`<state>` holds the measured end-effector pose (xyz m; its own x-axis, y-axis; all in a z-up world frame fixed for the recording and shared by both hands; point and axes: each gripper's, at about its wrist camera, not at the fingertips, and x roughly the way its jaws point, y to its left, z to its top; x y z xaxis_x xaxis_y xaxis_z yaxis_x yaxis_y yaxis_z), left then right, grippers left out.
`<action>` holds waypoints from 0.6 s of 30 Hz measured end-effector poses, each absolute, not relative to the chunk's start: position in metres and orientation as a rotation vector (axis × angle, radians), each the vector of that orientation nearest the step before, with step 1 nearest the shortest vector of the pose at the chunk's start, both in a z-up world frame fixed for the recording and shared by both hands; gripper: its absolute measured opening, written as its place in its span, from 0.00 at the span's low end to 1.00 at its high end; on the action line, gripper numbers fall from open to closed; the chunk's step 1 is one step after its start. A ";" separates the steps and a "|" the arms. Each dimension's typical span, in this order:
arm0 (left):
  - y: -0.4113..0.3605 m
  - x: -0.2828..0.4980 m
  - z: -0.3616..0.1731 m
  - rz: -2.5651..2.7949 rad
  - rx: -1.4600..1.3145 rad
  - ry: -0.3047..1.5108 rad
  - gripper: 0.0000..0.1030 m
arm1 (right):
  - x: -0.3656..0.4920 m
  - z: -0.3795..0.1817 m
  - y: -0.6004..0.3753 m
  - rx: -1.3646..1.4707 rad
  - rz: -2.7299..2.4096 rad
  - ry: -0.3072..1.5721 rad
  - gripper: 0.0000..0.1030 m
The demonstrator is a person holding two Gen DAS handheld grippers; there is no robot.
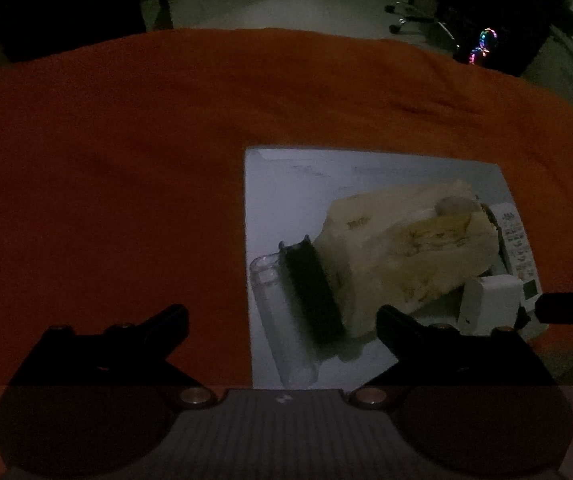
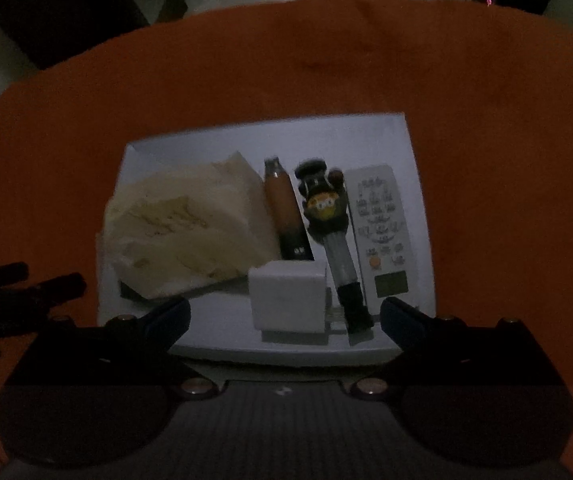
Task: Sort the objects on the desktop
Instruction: 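Grasp the clear glass tube with the left tool while the right grasps the white charger block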
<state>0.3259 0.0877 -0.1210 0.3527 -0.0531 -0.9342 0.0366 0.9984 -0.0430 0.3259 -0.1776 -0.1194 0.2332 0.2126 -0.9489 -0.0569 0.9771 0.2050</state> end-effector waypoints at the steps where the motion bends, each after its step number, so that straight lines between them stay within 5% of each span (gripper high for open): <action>1: 0.087 0.328 -0.124 -0.064 -0.011 1.217 0.88 | 0.328 -0.123 -0.178 0.133 0.186 1.327 1.00; 6: 0.088 0.336 -0.140 -0.083 0.005 1.258 0.85 | 0.338 -0.140 -0.175 0.101 0.187 1.332 1.00; 14: 0.097 0.346 -0.165 -0.079 -0.023 1.326 0.60 | 0.350 -0.163 -0.160 0.037 0.222 1.363 0.90; 18: 0.103 0.348 -0.173 -0.076 -0.058 1.346 0.55 | 0.354 -0.174 -0.150 -0.008 0.229 1.399 0.88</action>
<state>0.3482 0.1027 -0.1729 0.2213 -0.0885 -0.9712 0.0214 0.9961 -0.0859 0.3539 -0.1501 -0.1744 0.1524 0.1549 -0.9761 -0.1648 0.9778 0.1294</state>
